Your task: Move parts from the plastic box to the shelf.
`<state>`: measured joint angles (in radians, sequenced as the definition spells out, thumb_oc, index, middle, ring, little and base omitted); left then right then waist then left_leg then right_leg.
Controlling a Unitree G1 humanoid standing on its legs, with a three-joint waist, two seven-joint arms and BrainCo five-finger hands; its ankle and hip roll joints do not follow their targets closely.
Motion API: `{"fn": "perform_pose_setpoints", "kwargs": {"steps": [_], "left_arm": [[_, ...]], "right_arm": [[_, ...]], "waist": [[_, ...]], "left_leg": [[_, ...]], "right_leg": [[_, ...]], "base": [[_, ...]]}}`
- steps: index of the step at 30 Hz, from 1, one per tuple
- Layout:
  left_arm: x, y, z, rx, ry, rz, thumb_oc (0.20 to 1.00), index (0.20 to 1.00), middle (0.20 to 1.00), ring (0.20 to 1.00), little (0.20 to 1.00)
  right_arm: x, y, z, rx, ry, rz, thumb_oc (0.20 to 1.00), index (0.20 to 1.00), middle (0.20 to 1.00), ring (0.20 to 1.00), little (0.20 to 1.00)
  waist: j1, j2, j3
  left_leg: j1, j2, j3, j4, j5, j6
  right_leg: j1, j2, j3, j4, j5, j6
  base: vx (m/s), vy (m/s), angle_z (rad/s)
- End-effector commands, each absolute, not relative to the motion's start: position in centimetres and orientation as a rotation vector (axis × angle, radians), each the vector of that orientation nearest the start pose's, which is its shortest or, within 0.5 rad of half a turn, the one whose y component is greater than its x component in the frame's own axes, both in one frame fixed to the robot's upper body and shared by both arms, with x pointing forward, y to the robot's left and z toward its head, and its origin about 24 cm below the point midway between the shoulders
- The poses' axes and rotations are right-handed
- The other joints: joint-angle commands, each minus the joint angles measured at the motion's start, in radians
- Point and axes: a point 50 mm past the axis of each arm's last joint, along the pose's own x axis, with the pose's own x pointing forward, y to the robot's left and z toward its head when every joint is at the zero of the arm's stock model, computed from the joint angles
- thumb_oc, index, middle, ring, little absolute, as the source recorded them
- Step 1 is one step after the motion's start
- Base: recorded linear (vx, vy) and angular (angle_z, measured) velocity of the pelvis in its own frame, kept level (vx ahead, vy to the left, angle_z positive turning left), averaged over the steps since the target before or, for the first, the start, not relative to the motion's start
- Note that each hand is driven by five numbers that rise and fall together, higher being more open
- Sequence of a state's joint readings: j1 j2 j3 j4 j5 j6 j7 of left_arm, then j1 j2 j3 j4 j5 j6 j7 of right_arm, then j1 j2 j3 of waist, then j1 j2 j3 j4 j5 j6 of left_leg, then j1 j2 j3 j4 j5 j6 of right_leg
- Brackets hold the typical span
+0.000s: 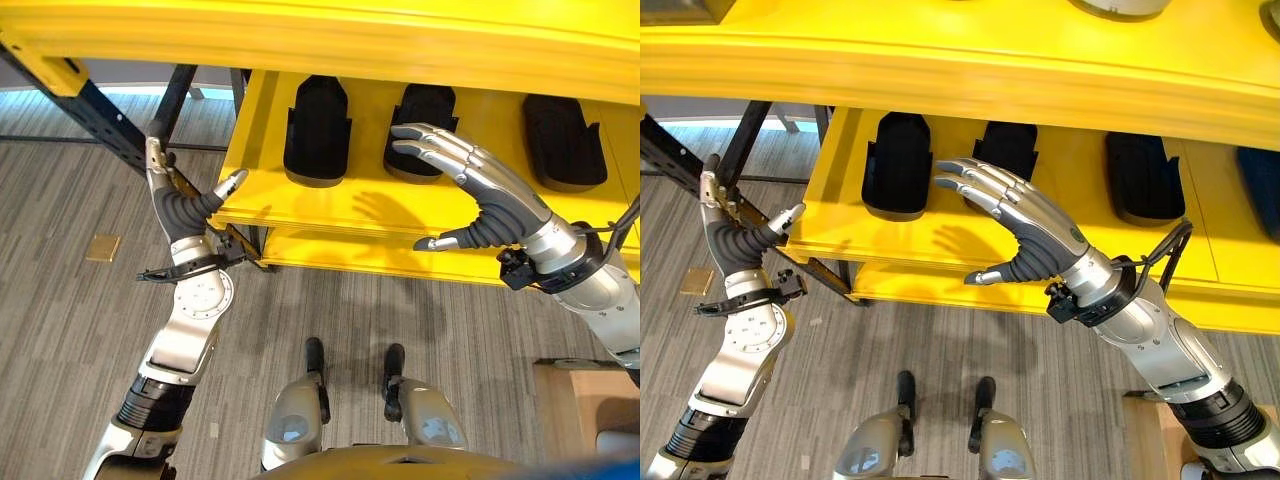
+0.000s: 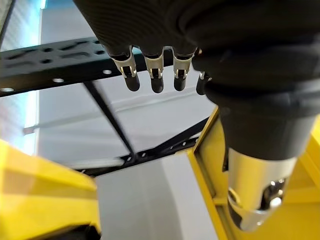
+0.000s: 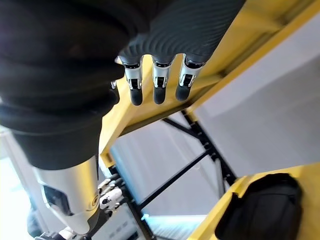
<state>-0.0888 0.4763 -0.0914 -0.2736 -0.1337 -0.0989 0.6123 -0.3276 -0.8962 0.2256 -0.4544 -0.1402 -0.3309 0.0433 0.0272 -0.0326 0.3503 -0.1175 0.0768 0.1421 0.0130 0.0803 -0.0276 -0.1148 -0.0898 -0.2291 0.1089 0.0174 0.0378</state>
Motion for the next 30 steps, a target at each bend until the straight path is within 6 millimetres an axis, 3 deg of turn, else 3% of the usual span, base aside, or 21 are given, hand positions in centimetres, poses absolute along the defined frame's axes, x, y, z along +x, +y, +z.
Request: {"fn": "perform_pose_setpoints", "kwargs": {"steps": [1,9,16,30], "left_arm": [[23.8,19.3,17.5,0.267,-0.684,0.055,1.0,1.0,1.0,1.0,1.0],[21.9,18.9,14.8,0.131,-0.573,-0.171,1.0,1.0,1.0,1.0,1.0],[21.2,20.6,15.5,0.025,-0.643,-0.027,1.0,1.0,1.0,1.0,1.0],[21.6,22.5,18.5,0.019,-0.813,0.253,1.0,1.0,1.0,1.0,1.0]], "right_arm": [[22.0,-13.3,23.7,-1.049,-0.989,0.629,1.0,1.0,1.0,1.0,1.0],[22.8,-13.6,23.5,-1.09,-0.837,0.74,1.0,1.0,1.0,1.0,1.0],[24.0,-12.8,22.6,-1.081,-0.724,0.82,1.0,1.0,1.0,1.0,1.0],[27.6,-12.5,22.6,-1.028,-0.641,0.617,1.0,1.0,1.0,1.0,1.0]], "waist": [[0.007,-0.061,0.017],[0.056,-0.06,0.052],[0.089,-0.067,0.085],[0.11,-0.051,0.146]], "left_leg": [[0.016,0.052,0.077,0.058,-0.078,-0.015],[0.001,0.097,0.119,0.017,-0.022,-0.04],[-0.007,0.087,0.12,0.023,-0.022,-0.031],[-0.04,0.049,0.105,0.056,-0.043,-0.016]], "right_leg": [[0.023,-0.032,0.003,-0.049,0.007,0.065],[0.025,-0.046,-0.084,-0.045,0.012,0.068],[0.017,-0.054,-0.09,-0.04,0.024,0.082],[-0.007,-0.062,-0.059,-0.033,0.027,0.094]], "base": [[-0.1,-0.116,0.31],[-0.07,-0.039,0.4],[-0.03,0.066,0.13],[0.0,0.032,0.0]]}}
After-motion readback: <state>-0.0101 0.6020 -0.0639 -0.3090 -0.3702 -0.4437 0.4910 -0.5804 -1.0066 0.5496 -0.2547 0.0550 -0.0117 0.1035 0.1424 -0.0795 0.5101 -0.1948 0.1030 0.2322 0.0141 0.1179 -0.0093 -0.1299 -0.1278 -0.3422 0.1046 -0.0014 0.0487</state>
